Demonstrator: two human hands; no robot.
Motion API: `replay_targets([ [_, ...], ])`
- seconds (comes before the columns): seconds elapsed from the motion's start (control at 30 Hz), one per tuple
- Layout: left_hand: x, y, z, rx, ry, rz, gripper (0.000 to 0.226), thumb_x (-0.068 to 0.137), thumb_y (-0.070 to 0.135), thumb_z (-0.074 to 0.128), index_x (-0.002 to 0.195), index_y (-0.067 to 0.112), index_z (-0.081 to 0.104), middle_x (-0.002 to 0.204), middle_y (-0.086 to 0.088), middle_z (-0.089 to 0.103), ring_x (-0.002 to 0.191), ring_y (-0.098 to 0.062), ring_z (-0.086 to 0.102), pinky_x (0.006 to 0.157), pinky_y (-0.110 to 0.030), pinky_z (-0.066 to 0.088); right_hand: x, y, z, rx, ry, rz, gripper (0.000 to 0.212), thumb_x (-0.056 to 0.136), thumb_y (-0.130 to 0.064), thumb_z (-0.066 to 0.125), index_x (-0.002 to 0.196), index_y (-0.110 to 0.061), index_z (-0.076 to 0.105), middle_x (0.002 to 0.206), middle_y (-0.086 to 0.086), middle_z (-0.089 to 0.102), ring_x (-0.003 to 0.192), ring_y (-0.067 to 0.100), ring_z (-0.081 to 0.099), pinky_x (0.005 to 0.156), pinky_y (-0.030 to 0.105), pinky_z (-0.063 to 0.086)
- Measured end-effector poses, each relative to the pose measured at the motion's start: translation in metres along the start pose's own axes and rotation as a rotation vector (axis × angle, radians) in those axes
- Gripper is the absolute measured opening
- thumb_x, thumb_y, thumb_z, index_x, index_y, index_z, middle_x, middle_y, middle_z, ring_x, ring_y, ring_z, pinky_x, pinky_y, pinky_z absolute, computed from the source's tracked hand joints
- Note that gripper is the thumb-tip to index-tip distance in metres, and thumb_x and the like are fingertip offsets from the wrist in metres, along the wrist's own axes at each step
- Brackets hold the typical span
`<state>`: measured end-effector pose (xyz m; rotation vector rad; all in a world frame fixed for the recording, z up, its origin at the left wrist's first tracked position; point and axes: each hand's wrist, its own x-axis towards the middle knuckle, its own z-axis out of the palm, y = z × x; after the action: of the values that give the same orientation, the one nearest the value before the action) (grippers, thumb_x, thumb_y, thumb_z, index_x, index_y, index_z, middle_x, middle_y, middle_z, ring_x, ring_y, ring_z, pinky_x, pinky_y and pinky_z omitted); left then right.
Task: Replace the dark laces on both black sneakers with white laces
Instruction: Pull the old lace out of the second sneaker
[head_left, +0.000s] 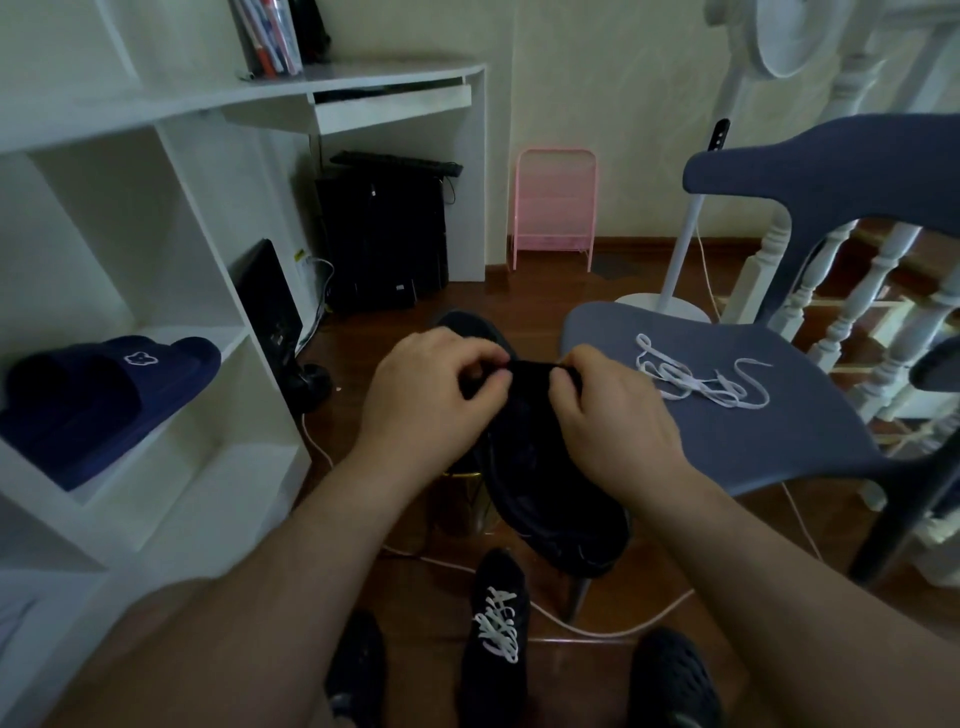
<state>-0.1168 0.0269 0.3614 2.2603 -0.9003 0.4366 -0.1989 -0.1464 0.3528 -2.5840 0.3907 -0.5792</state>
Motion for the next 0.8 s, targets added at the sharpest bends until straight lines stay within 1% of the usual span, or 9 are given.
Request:
replay_targets([
  [0.17,0.001,0.008,0.014,0.372,-0.017,-0.052,0.027,0.095,0.060,0.061,0.113,0.044,0.072,0.107,0.018,0.064,0.107,-0.015,0.056,0.081,-0.037,0.038,-0.004,-0.010,0.006,-0.016,-0.025,-0.061,0.025,0.105,-0.043,0.043,0.096,-0.024,0.056,0.087,-0.002,0.061,0.082,0.027,0.060,0.070,0.043,0.048],
  [0.23,0.002,0.009,0.016,0.369,-0.002,-0.064,0.025,0.097,0.058,0.058,0.111,0.043,0.073,0.106,0.018,0.064,0.105,-0.014,0.056,0.080,-0.036,0.035,-0.005,-0.010,0.006,-0.016,-0.016,-0.080,0.026,0.103,-0.045,0.047,0.095,-0.023,0.057,0.086,-0.003,0.061,0.082,0.025,0.060,0.070,0.044,0.050],
  [0.4,0.000,0.000,0.019,-0.077,-0.084,-0.163,0.004,0.098,0.042,0.068,0.094,0.043,0.069,0.098,0.020,0.062,0.103,-0.012,0.058,0.088,-0.036,0.048,-0.005,-0.007,0.004,-0.060,-0.022,-0.134,0.024,0.101,-0.044,0.052,0.108,-0.025,0.063,0.099,-0.001,0.069,0.092,0.028,0.064,0.077,0.047,0.054],
  [0.43,-0.001,0.001,0.018,-0.112,-0.133,-0.180,0.010,0.097,0.038,0.070,0.090,0.043,0.066,0.097,0.019,0.062,0.102,-0.011,0.059,0.088,-0.034,0.047,-0.005,-0.005,0.006,-0.094,-0.035,-0.137,0.023,0.101,-0.043,0.050,0.106,-0.024,0.063,0.098,0.000,0.068,0.093,0.029,0.063,0.077,0.047,0.054],
  [0.47,0.000,0.001,0.015,-0.193,-0.202,-0.198,0.016,0.097,0.033,0.071,0.085,0.042,0.066,0.094,0.018,0.063,0.098,-0.009,0.060,0.086,-0.032,0.046,-0.004,-0.003,0.006,-0.126,-0.042,-0.127,0.023,0.101,-0.042,0.049,0.103,-0.023,0.063,0.096,0.000,0.068,0.091,0.030,0.063,0.075,0.047,0.053],
  [0.53,0.002,0.003,0.004,-0.566,-0.311,-0.229,0.025,0.093,0.019,0.067,0.073,0.034,0.067,0.080,0.014,0.063,0.080,-0.005,0.061,0.076,-0.026,0.046,0.002,0.005,0.002,-0.128,-0.036,-0.060,0.025,0.102,-0.040,0.048,0.100,-0.021,0.063,0.092,0.001,0.067,0.089,0.031,0.061,0.072,0.045,0.052],
  [0.6,0.005,0.001,-0.006,-0.868,-0.301,-0.189,0.022,0.082,0.013,0.055,0.062,0.022,0.058,0.067,0.004,0.053,0.064,-0.010,0.052,0.064,-0.023,0.043,0.009,0.014,-0.006,-0.063,-0.016,-0.002,0.024,0.103,-0.038,0.050,0.101,-0.020,0.065,0.087,-0.001,0.064,0.088,0.029,0.061,0.069,0.041,0.048],
  [0.7,0.008,-0.003,-0.006,-0.652,-0.271,-0.151,0.032,0.092,0.024,0.052,0.061,0.017,0.051,0.064,-0.001,0.048,0.061,-0.011,0.048,0.066,-0.028,0.040,0.007,0.014,-0.011,-0.049,0.013,-0.052,0.016,0.102,-0.039,0.052,0.092,-0.027,0.058,0.081,-0.008,0.056,0.082,0.025,0.058,0.066,0.038,0.043],
  [0.8,0.002,0.002,0.005,-0.321,-0.314,-0.305,0.042,0.101,0.052,0.057,0.072,0.025,0.070,0.069,0.009,0.066,0.064,-0.006,0.062,0.067,-0.035,0.050,-0.001,0.004,-0.005,-0.128,0.008,-0.127,0.022,0.101,-0.043,0.049,0.091,-0.025,0.057,0.083,-0.005,0.061,0.078,0.024,0.059,0.066,0.043,0.052],
])
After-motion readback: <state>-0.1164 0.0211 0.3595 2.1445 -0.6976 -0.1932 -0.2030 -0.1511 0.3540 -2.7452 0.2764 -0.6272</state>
